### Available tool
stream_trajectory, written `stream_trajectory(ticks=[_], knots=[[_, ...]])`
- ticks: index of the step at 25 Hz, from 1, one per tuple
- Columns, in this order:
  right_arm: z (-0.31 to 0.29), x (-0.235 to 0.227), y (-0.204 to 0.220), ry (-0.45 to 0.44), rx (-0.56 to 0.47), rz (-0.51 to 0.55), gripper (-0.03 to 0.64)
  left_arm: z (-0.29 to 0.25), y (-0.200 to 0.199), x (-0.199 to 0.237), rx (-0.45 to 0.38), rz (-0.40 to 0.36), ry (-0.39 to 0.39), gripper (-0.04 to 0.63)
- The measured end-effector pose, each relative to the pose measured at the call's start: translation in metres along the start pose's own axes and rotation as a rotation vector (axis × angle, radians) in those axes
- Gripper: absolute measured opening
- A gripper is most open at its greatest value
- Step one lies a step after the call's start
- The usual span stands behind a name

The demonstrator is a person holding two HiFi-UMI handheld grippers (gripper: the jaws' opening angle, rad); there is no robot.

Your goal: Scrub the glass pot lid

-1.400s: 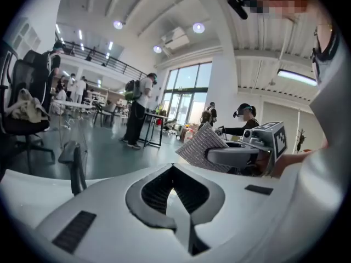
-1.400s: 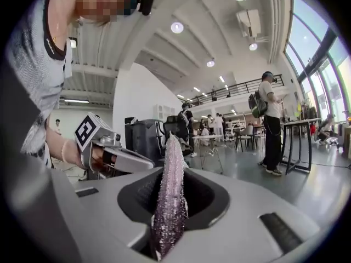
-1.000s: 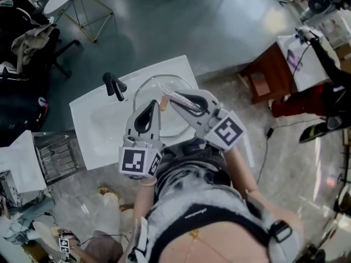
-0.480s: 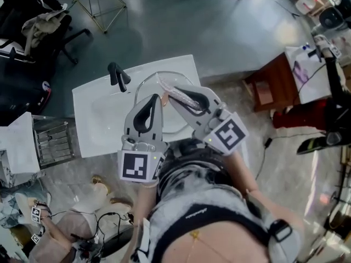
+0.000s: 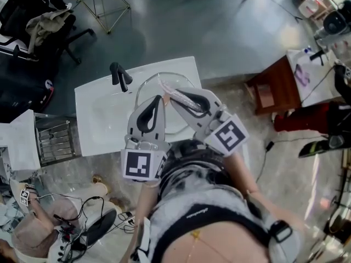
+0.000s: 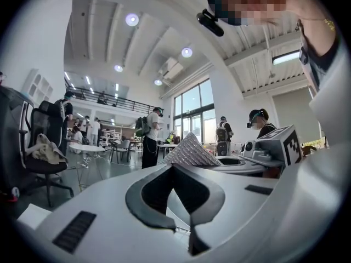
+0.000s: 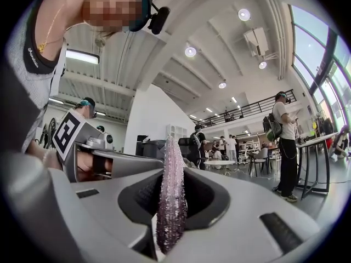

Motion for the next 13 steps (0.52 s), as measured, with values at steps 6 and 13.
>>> stream_trajectory(ticks=[6, 13], knots=[[0.0033, -0.0014, 0.0029, 0.002, 0.009, 0.005, 0.078, -0.0043, 0.0012, -0.0041, 0.009, -0.008, 0.01, -0.009], [0.0034, -0.003, 0.0055, -0.012, 0.022, -0.003, 0.078, -0.0078, 0.0021, -0.0052, 0.019, -0.006, 0.01, -0.009]])
Point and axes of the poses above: the fingertips, and each gripper's own axes: z backward along the fingers, x to its left, y out of its underside, the point moved 9 cm from there along z, backward along the fingers, and after that the axes turned 10 degrees about x, right-handed, at the moved point
